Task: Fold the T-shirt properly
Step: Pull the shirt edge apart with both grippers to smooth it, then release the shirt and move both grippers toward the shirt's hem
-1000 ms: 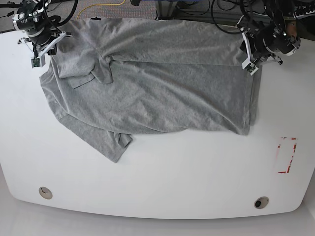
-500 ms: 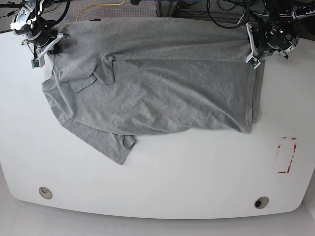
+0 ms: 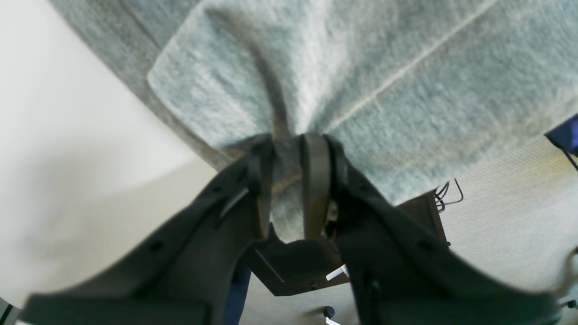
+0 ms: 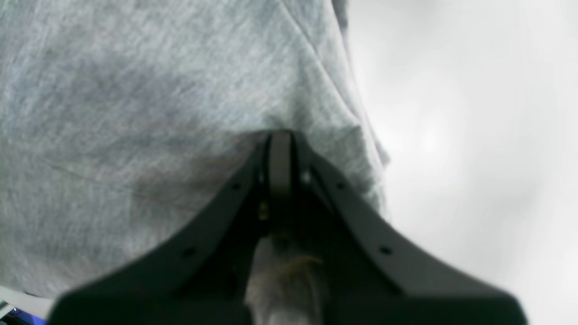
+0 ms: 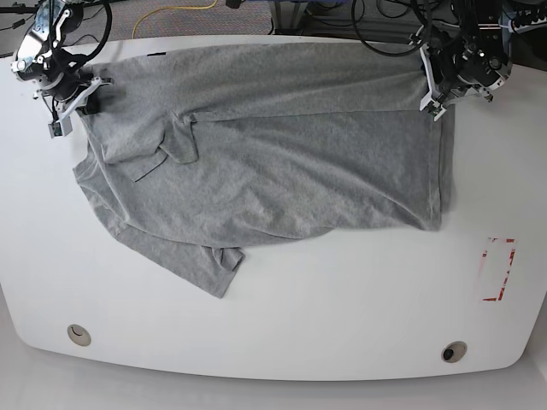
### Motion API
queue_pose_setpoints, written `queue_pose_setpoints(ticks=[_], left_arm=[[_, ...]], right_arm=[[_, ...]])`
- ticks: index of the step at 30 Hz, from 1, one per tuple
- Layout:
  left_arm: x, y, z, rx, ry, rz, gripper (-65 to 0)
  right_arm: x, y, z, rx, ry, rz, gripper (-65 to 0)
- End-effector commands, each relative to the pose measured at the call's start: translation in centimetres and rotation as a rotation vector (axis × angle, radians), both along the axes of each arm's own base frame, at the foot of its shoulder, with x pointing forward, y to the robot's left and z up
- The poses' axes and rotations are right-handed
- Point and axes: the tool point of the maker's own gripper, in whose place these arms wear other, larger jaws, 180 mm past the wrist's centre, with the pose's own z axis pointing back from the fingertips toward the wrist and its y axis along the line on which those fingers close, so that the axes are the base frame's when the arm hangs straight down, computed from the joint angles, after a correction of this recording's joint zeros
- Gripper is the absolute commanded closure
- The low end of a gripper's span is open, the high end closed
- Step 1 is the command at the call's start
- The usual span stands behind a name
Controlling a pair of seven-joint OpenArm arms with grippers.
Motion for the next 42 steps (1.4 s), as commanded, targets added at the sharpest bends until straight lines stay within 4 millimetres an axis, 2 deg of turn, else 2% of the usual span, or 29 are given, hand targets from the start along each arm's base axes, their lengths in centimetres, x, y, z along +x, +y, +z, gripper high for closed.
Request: queue_pose_setpoints(ticks=[1,5,7,9,14,17,22,27,31,37,42], left_arm=[[1.4,0.5,0.9,0.023,-0.040,-0.006,-9.6],[2.8,0.6,1.6,0.026,-0.080,-0.008,-9.6],[3.8,0.5,2.3,0.029,-0.112,-0.011,-10.4],[5.0,0.6,2.9,0.034,-0.139,-0.009,-13.9],[7.6,1.3,4.5,0.075,-0.171,0.006,-26.0],[9.1,1.4,5.7,0.087,-0.213,0.009,-28.3],[11.2,1.9,7.3,0.091,-0.278,0.029,-28.1],[13.6,2.0,9.1,0.090,-0.350,0.033,-28.1],[15.7,2.4,11.2,0.093,-0.422,0.048,-28.1],[18.7,4.4,15.2,0.099,-0.550,0.125,-28.1],[21.0,5.2,18.7,0.097,-0.656,0.160,-28.1]], right_arm=[[-0.5,-1.1,1.6,-0.111,0.042,0.033,-2.1],[0.6,-0.7,4.5,-0.185,0.007,0.081,-2.5],[1.1,-0.5,5.9,-0.222,-0.008,0.103,-6.0],[2.4,0.0,7.7,-0.256,-0.053,0.121,-15.1],[4.6,0.2,10.1,-0.298,-0.103,0.127,-39.5],[6.1,0.2,11.2,-0.302,-0.136,0.119,-46.1],[9.6,0.2,13.6,-0.301,-0.232,0.100,-46.8],[13.8,1.9,13.7,-0.252,-0.267,0.148,-46.8],[16.7,2.0,13.8,-0.243,-0.278,0.147,-46.8],[21.3,3.5,12.6,-0.179,-0.300,0.178,-46.8],[24.2,3.2,10.8,-0.109,-0.300,0.148,-46.8]])
